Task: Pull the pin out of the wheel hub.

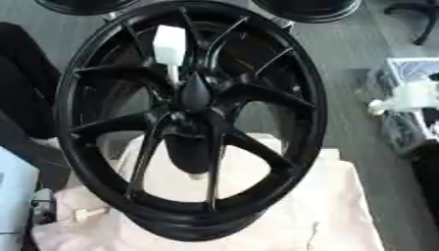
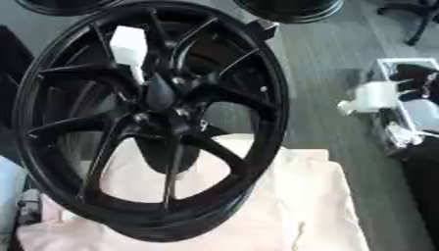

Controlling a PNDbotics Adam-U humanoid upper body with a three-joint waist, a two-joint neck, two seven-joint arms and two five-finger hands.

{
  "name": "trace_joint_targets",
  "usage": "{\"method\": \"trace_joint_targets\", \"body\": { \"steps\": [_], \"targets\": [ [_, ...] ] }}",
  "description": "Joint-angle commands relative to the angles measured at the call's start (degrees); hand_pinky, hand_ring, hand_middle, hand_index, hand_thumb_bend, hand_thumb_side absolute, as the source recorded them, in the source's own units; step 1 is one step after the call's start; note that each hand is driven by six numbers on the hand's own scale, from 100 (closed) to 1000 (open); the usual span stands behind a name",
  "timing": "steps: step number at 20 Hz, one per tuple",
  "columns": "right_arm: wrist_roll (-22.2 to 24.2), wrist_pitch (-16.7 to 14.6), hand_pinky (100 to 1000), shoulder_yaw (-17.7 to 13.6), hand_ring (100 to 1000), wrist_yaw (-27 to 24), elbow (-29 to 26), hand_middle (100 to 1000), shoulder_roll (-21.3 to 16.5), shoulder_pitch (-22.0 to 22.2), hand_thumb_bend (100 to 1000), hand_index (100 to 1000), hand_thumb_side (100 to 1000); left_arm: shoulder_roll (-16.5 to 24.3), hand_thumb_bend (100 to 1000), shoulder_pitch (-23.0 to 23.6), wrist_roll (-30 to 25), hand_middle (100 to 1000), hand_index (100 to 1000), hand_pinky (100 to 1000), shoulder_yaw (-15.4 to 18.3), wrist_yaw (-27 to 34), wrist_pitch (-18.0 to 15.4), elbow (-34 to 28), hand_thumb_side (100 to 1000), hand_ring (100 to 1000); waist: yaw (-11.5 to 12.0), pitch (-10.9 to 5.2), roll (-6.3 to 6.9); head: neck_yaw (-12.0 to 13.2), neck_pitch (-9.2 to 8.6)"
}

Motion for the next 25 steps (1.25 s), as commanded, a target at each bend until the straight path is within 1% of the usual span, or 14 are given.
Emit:
{"method": "trace_joint_targets", "body": {
  "steps": [1,4,6,8,9,10,11,12,13,14,17,20,24,25],
  "targets": [
    [-1.66,0.99,723,-1.11,793,1.91,-1.28,788,0.93,0.73,249,918,256,1.25,135,-0.33,-0.22,685,816,857,0.13,0.35,-0.16,-1.13,844,733,-0.19,-0.53,0.18,0.08,-0.1],
    [-1.91,1.62,729,-1.37,794,1.65,-1.28,791,1.96,1.12,244,922,284,1.39,133,-0.39,-0.28,686,816,857,0.14,0.36,-0.26,-1.18,842,734,-0.38,-0.41,0.21,0.1,-0.1],
    [-2.02,2.01,723,-1.7,789,1.34,-1.28,788,2.51,1.32,239,919,275,1.45,133,-0.42,-0.31,686,816,857,0.14,0.37,-0.29,-1.25,841,734,-0.5,-0.33,0.21,0.13,-0.1],
    [-2.82,2.88,703,-2.06,774,-0.22,-1.28,775,2.96,1.25,156,913,195,1.5,132,-0.43,-0.33,686,816,857,0.13,0.38,-0.32,-1.35,841,734,-0.61,-0.24,0.21,0.21,-0.1],
    [-4.02,3.49,682,-2.26,752,-1.81,-1.28,752,3.1,0.97,100,912,100,1.52,132,-0.46,-0.35,686,816,857,0.12,0.38,-0.33,-1.4,839,734,-0.63,-0.21,0.24,0.26,-0.1],
    [-5.62,3.96,670,-2.27,743,-4.14,-1.28,739,3.16,0.61,100,909,100,1.52,132,-0.51,-0.38,687,816,857,0.09,0.4,-0.34,-1.48,839,734,-0.61,-0.17,0.26,0.29,-0.1],
    [-7.22,4.18,643,-2.2,728,-7.1,-1.28,711,3.17,0.16,100,897,187,1.53,132,-0.58,-0.43,687,816,857,0.05,0.43,-0.35,-1.57,837,734,-0.57,-0.13,0.28,0.32,-0.1],
    [-8.96,3.87,620,-2.28,712,-10.41,-1.28,692,3.12,-0.49,100,870,424,1.53,131,-0.65,-0.49,687,816,857,0.01,0.47,-0.36,-1.69,835,734,-0.5,-0.09,0.3,0.38,-0.1],
    [-10.53,3.47,608,-2.41,704,-13.49,-1.28,689,3.01,-1.09,100,854,533,1.53,131,-0.71,-0.55,687,816,857,-0.03,0.51,-0.36,-1.81,834,735,-0.43,-0.06,0.32,0.46,-0.1],
    [-11.72,3.1,602,-2.51,706,-16.37,-1.28,696,2.94,-1.77,100,850,577,1.51,131,-0.77,-0.61,687,816,857,-0.07,0.55,-0.34,-1.93,833,735,-0.36,-0.03,0.34,0.54,-0.1],
    [-12.32,2.04,612,-2.62,735,-25.27,-1.28,726,3.34,-4.52,100,859,610,1.31,131,-1.06,-0.89,688,816,857,-0.33,0.68,-0.17,-2.35,831,735,0.06,0.09,0.46,0.76,-0.1],
    [-8.98,0.71,621,-2.7,752,-32.56,-1.09,748,4.25,-6.57,100,873,616,1.18,129,-1.51,-1.29,688,817,857,-0.62,0.79,0.01,-2.79,824,735,0.52,0.2,0.57,1.27,-0.1],
    [-5.88,0.5,600,-4.36,722,-37.07,3.32,739,5.54,-9.19,100,849,641,1.23,126,-2.25,-1.76,689,817,857,-1.01,1.19,0.15,-3.54,815,736,0.96,0.42,0.56,1.25,-0.1],
    [-5.49,0.43,594,-4.6,712,-37.34,4.68,733,5.8,-9.73,100,840,481,1.21,126,-2.38,-1.9,689,817,857,-1.12,1.26,0.2,-3.75,814,736,1.05,0.46,0.55,1.12,-0.1]
  ]
}}
